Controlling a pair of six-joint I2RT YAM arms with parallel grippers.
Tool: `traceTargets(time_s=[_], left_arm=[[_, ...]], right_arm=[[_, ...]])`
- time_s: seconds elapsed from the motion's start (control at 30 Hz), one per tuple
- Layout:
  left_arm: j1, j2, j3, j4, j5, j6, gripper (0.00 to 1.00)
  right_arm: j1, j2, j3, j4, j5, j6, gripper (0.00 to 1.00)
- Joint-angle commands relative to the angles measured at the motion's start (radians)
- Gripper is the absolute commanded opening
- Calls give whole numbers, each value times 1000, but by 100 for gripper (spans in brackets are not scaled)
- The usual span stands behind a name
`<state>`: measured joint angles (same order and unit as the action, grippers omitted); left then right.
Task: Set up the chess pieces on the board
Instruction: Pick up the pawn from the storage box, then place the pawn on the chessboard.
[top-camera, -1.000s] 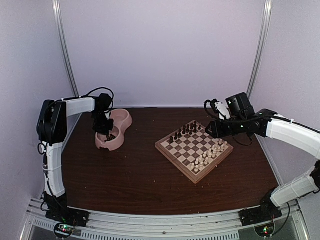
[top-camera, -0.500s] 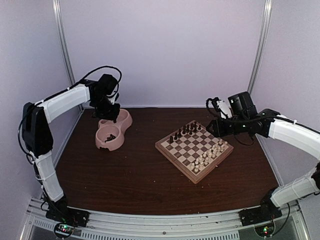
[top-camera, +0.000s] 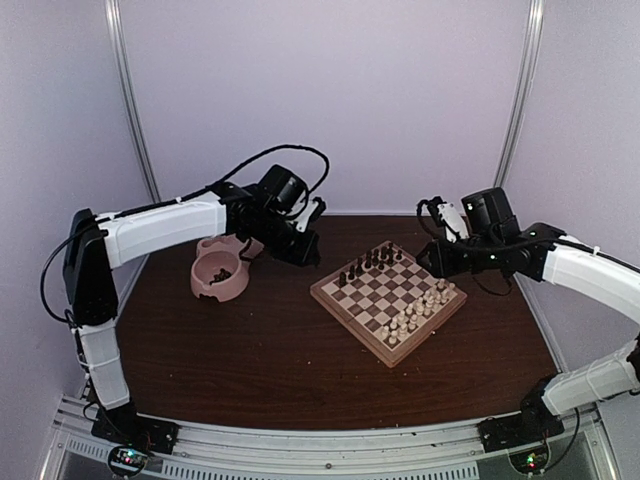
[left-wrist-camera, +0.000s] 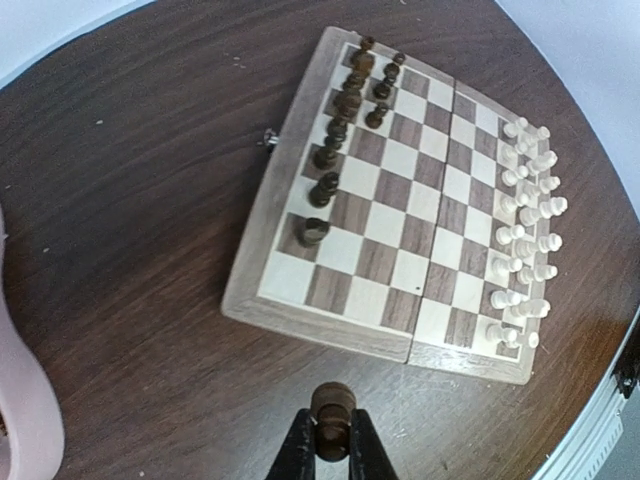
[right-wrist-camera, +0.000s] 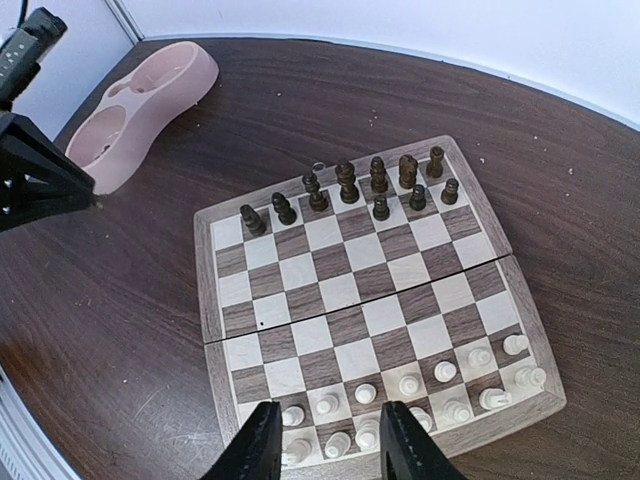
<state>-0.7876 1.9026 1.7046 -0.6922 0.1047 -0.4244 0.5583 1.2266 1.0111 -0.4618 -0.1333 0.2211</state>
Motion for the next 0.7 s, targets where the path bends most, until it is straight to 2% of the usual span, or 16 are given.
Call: traceTargets(time_s=[0.0, 0.3, 0.67], left_arm=[[-64, 102, 24, 145, 28, -8, 7], [-158, 286, 96, 212, -30, -4, 7], [-166, 372, 164, 197, -30, 3, 9]], right_arm=[[-5, -39, -24, 14, 33, -23, 36], [-5, -55, -33, 3, 39, -48, 36], [-5, -44, -45, 11, 22, -42, 36]])
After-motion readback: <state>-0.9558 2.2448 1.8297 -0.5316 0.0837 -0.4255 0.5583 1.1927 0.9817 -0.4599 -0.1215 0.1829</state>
